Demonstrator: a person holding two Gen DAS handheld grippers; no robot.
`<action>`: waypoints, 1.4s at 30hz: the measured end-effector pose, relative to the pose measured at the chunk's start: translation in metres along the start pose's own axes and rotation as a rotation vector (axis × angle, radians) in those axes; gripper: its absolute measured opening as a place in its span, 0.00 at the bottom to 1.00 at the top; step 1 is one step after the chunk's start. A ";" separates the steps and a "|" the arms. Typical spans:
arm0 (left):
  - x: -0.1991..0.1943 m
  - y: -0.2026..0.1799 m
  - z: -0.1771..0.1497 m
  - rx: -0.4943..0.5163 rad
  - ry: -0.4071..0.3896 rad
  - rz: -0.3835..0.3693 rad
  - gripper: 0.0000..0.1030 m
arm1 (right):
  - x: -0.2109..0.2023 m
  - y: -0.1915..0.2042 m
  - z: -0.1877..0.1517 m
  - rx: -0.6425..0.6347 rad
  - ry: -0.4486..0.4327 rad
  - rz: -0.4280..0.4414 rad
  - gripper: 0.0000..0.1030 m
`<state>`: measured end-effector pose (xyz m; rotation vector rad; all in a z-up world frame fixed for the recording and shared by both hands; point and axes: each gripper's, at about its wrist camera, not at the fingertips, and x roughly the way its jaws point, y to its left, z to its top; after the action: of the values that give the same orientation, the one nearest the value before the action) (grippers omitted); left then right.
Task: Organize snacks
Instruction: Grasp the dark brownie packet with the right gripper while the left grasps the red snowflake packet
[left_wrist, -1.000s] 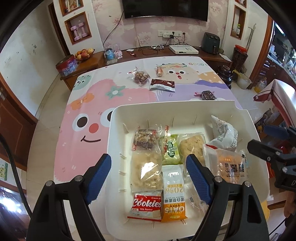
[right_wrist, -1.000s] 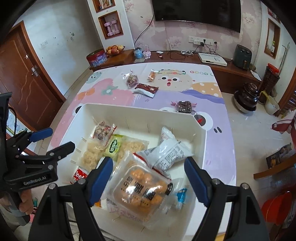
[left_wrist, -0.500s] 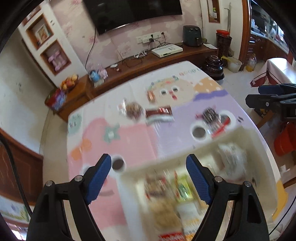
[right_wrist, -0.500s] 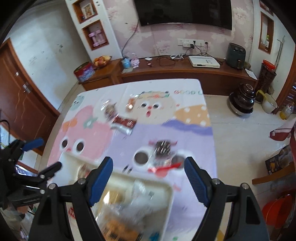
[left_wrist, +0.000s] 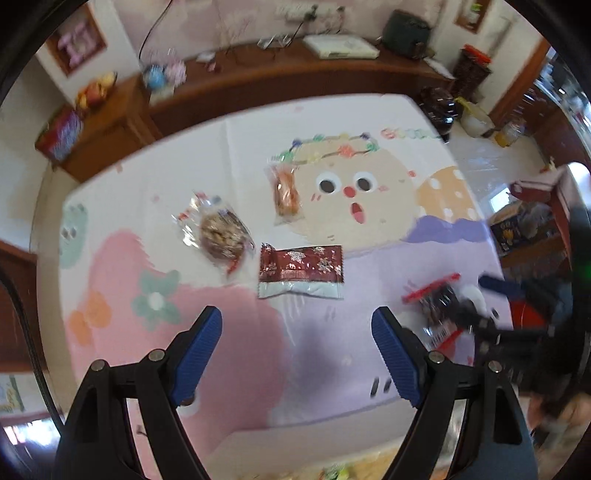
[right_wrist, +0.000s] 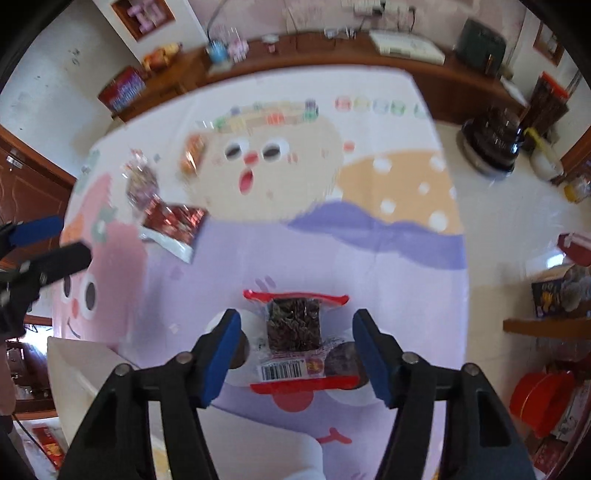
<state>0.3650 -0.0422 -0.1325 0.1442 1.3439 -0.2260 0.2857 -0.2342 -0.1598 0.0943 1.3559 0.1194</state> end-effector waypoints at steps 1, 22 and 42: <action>0.011 0.000 0.002 -0.020 0.015 -0.002 0.80 | 0.008 0.000 0.000 -0.003 0.019 0.000 0.60; 0.113 -0.027 0.032 -0.086 0.168 0.077 0.82 | 0.025 -0.005 -0.003 -0.044 0.081 0.078 0.37; 0.039 0.003 0.001 -0.180 -0.012 -0.083 0.13 | -0.022 0.003 -0.012 0.001 -0.057 0.121 0.38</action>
<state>0.3746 -0.0425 -0.1701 -0.0639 1.3529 -0.1746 0.2695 -0.2345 -0.1404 0.1797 1.2932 0.2167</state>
